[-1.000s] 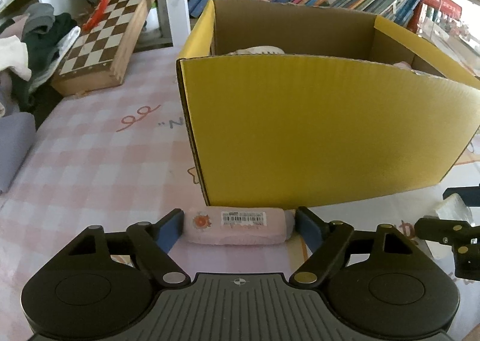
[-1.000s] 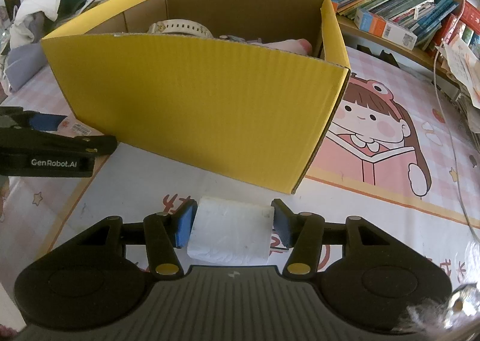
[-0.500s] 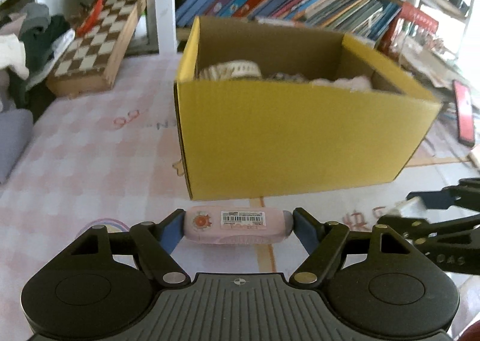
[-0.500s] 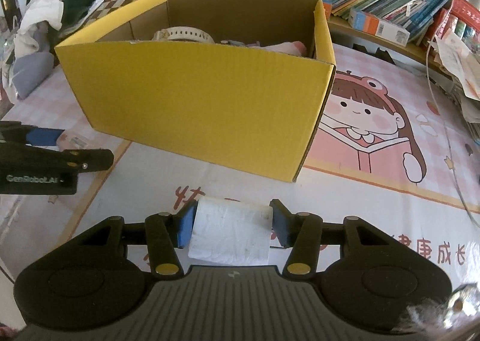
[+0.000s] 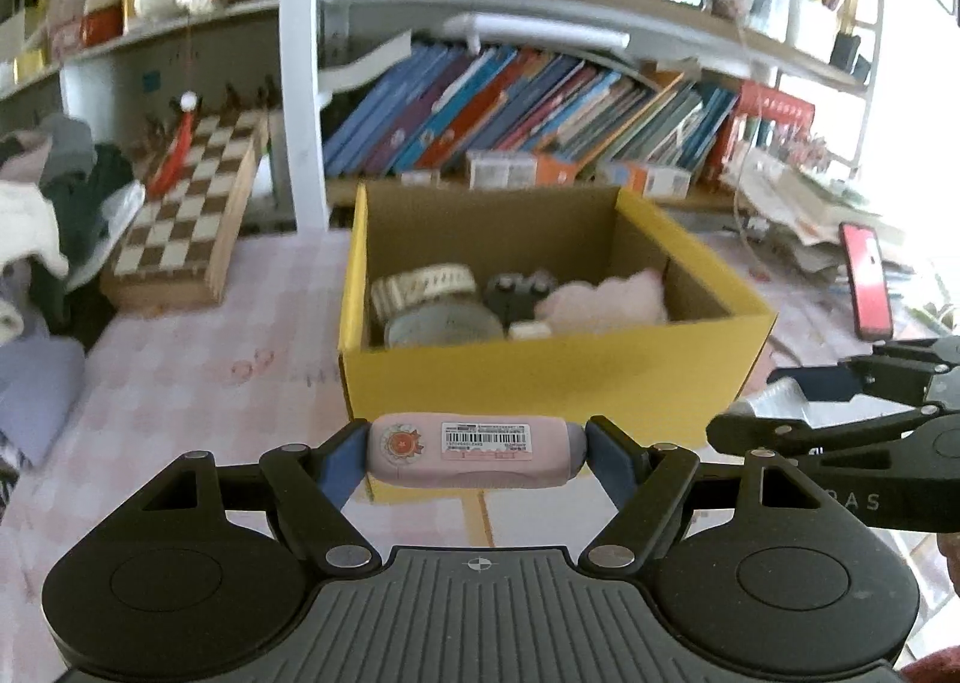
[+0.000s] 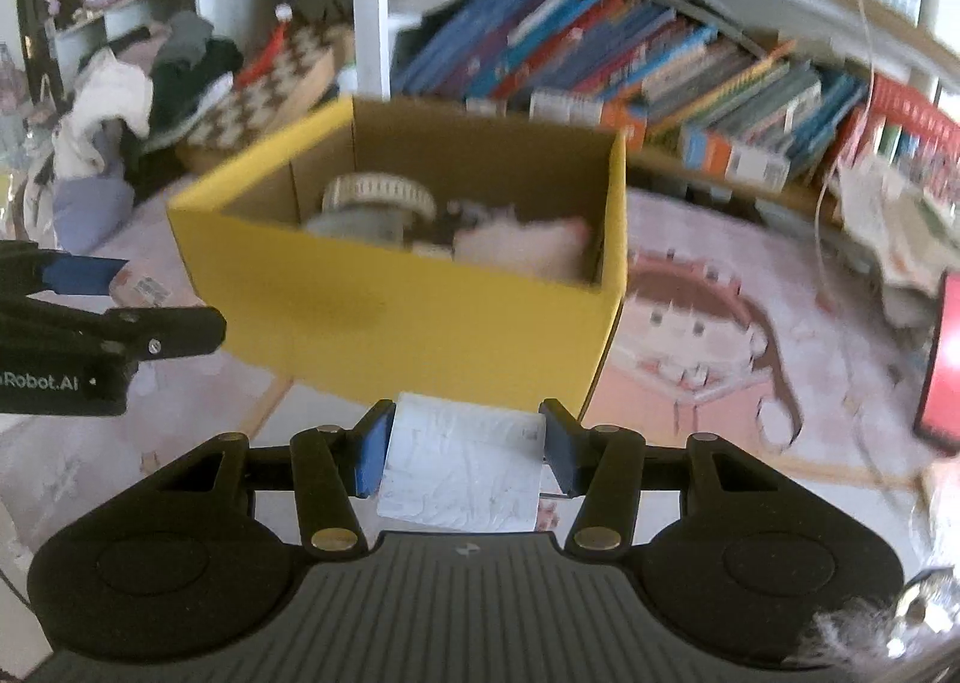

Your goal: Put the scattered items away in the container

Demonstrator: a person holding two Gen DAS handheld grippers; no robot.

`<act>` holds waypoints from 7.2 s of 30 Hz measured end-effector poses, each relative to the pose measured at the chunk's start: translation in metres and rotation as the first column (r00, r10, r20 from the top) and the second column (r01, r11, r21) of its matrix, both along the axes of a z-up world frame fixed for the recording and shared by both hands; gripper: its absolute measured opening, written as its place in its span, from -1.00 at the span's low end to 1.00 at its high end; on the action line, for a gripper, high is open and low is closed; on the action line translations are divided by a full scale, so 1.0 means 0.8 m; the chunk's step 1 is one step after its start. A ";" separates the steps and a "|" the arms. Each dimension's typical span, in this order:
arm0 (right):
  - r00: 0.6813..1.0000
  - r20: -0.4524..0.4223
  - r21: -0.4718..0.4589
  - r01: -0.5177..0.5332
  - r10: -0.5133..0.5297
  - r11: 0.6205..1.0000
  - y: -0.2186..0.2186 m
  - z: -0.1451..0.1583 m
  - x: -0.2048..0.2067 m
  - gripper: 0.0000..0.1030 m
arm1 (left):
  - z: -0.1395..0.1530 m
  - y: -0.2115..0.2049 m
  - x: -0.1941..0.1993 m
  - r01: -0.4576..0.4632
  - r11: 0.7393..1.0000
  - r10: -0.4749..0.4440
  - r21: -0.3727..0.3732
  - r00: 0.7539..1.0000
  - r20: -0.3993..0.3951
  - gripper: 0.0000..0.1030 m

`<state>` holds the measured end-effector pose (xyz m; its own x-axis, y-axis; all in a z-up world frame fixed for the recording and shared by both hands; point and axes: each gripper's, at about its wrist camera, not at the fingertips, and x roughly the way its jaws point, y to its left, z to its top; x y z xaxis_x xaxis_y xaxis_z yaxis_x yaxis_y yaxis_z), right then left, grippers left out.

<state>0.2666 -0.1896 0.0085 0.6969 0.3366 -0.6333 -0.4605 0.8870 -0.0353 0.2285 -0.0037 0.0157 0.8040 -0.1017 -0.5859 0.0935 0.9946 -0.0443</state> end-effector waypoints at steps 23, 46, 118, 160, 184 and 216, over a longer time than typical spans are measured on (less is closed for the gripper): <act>0.960 0.275 0.055 -0.081 0.063 0.995 0.013 0.118 0.124 -0.04 | 0.053 -0.014 0.095 0.066 0.986 -0.089 0.154 0.985 0.149 0.52; 0.953 -0.108 -0.058 -0.290 0.283 0.955 0.118 0.026 0.283 -0.04 | -0.013 -0.048 0.210 0.198 0.951 -0.168 0.237 0.976 -0.142 0.52; 0.988 0.119 0.111 0.087 -0.100 0.990 -0.030 0.078 -0.076 0.65 | 0.043 -0.029 -0.102 -0.038 0.982 0.018 0.187 0.994 0.110 0.91; 0.984 -0.054 0.010 0.172 -0.171 0.985 -0.018 -0.016 -0.208 0.98 | -0.032 -0.021 -0.204 -0.153 0.977 0.166 0.149 0.983 -0.079 1.00; 0.983 -0.065 0.002 0.174 -0.174 0.985 -0.019 -0.020 -0.208 1.00 | -0.033 -0.020 -0.207 -0.166 0.974 0.180 0.156 0.980 -0.082 1.00; 0.980 -0.080 -0.017 0.182 -0.183 0.983 -0.016 -0.024 -0.205 1.00 | -0.041 -0.010 -0.200 -0.171 0.981 0.182 0.093 0.975 -0.124 1.00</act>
